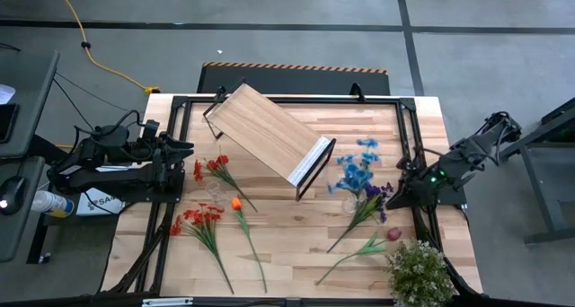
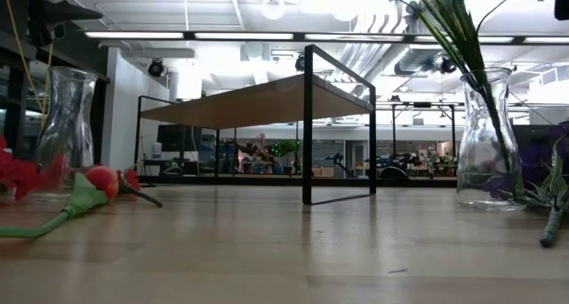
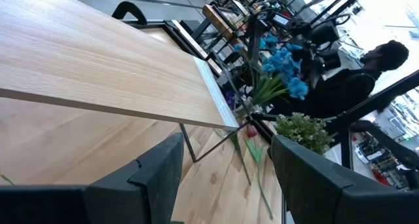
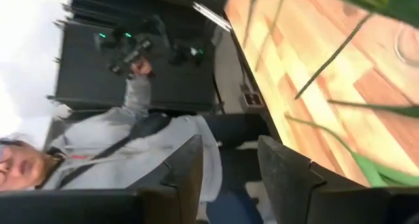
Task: Pick and place flowers into a vace then onto a shelf
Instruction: Put the purple flower into the right transparent vase
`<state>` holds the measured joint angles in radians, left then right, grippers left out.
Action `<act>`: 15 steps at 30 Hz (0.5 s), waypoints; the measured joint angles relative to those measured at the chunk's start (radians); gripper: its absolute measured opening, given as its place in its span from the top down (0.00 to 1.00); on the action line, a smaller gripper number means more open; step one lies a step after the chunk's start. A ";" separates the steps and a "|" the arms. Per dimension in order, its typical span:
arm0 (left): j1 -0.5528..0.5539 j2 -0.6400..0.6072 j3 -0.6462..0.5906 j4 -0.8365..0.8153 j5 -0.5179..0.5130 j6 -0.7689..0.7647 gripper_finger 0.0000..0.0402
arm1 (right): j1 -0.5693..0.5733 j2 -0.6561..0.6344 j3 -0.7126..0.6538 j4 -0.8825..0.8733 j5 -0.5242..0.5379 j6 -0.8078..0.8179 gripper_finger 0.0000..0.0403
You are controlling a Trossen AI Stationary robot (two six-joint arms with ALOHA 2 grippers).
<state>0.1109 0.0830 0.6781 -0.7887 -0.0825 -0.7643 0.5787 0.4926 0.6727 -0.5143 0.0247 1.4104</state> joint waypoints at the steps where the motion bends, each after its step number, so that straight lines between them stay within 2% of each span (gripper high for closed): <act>1: 0.000 0.000 0.000 0.000 0.000 0.000 0.34 | 0.000 0.011 0.000 -0.009 -0.019 0.009 0.67; 8: 0.000 0.000 0.000 0.000 0.000 0.000 0.34 | 0.013 0.086 0.000 -0.026 -0.120 0.075 0.68; 15: 0.000 0.000 0.000 0.018 0.062 -0.003 0.34 | 0.120 0.141 0.000 0.048 -0.038 0.128 0.68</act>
<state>0.1109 0.0830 0.6781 -0.7703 -0.0201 -0.7674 0.6991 0.6337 0.6727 -0.4658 -0.0137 1.5383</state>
